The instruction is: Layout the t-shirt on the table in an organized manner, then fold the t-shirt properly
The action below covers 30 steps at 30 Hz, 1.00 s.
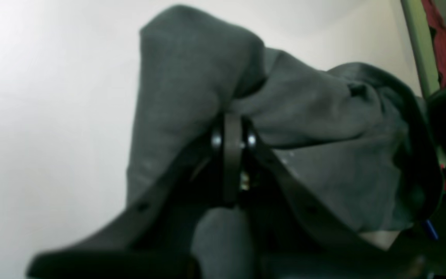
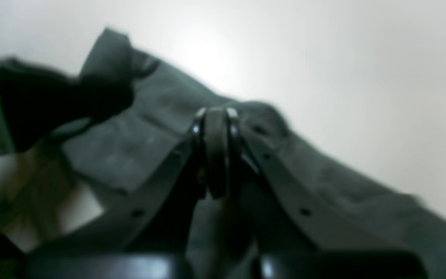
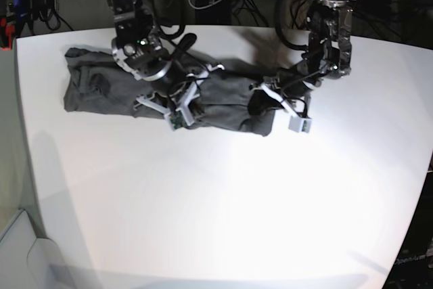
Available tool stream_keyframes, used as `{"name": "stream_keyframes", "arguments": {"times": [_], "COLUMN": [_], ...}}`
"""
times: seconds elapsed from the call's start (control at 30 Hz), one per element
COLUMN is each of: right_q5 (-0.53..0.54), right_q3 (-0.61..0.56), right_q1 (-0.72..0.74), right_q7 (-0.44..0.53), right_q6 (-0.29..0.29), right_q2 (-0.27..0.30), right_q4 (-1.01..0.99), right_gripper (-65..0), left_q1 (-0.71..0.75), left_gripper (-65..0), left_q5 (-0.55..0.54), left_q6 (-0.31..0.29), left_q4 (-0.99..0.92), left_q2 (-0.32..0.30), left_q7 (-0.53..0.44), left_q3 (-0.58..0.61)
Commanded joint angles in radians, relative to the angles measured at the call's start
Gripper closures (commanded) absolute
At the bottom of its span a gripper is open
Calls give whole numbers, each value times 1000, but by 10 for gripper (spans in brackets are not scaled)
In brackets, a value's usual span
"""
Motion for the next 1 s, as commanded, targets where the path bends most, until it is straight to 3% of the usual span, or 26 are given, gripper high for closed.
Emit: {"name": "stream_keyframes", "arguments": {"times": [0.0,0.07,0.2,0.27,0.5,0.97], "right_q5": [4,3,3,4,4,6], "right_q3": [1,14,77,100,268,377], "right_q1": [18,5,-55,-69,-78,-72], "right_q7": [24,24,33,34,25,25], "right_q6": [-5,-14,-130,-156,-158,-153], "right_q2": [-9,-17,9,29,28,31], "right_q4": [3,-20,-23,-23,-37,36], "right_gripper": [0,0,0,0,0,0], "left_q1": [17,15,15,15,15,31], "left_gripper": [-2,-2,-2,-2,-2,-2], "left_q5": [134,133,131,133,134,127], "left_q6": [96,96,96,96,96,94], "left_q4": [-22,-22,-22,-22,-22,-11], "left_q2": [-18,-19,-19,-16,-15,-19], "left_q7": [95,95,95,95,95,102], "left_q3": [-4,-4,-6,-6,-6,-6]}}
